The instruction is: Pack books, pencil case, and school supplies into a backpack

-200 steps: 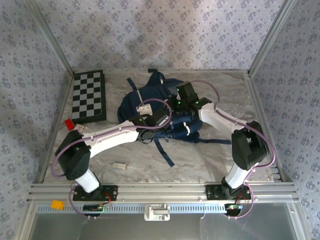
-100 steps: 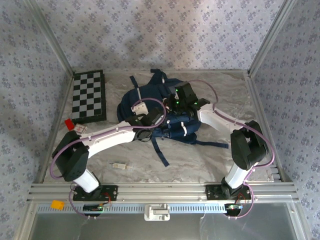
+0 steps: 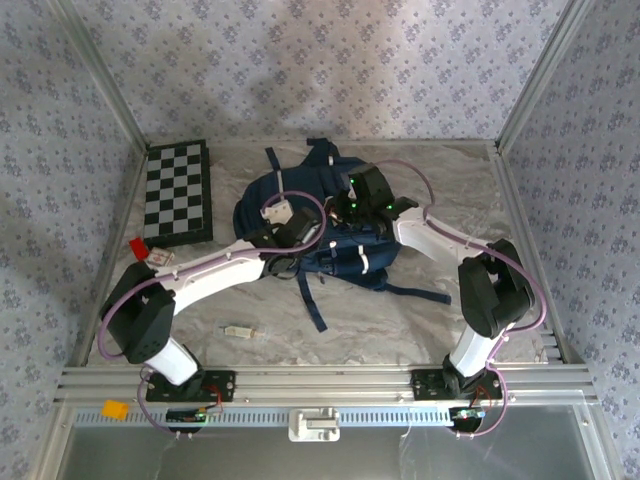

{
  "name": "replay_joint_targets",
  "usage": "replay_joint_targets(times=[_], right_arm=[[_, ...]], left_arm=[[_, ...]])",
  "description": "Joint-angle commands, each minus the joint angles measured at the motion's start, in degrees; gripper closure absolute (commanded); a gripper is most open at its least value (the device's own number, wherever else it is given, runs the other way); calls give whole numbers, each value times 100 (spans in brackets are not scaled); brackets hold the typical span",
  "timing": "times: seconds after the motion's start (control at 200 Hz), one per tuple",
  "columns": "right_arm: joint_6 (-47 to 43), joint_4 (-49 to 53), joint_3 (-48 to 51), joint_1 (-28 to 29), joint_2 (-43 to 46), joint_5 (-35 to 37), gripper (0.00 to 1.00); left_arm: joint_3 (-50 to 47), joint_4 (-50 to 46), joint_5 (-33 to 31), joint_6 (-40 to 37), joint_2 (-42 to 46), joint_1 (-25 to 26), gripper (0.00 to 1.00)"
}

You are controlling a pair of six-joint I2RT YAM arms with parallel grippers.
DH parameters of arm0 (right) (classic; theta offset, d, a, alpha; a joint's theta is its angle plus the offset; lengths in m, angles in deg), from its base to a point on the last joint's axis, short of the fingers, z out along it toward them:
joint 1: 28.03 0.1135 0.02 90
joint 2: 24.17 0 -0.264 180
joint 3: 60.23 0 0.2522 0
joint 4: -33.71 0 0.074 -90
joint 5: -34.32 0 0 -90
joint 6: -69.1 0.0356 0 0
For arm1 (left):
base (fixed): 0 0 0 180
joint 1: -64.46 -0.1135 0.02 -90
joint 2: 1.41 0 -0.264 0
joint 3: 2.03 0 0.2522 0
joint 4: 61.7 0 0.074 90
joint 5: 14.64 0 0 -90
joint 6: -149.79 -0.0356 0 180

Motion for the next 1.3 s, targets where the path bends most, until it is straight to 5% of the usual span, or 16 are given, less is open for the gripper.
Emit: replay_joint_targets(times=[0.0,0.22,0.79,0.9,0.969,1.129,1.294], right_arm=[[-44,-159,-175,26,106,-57,100],[-111,-146,-93,-112,128,-84,100],[-741,781,-804,-691,-149,-669,100],[-534,965,-593,-537,169,-717,61],[-37,844,-91,-398,613,-557,49],[1444,-12,944,70,1118,-300,44],[2643,-1077,1027,667,632,10,47]], left_arm=[[131,217,-37,-208,-50,-168,82],[-199,435,27,-567,343,-277,100],[-640,303,1420,-3747,688,-1197,100],[-759,631,1807,-3931,798,-1198,100],[-816,680,1886,-4023,875,-1197,100],[-763,559,1829,-4184,846,-1207,100],[-761,629,1956,-4262,850,-1207,100]])
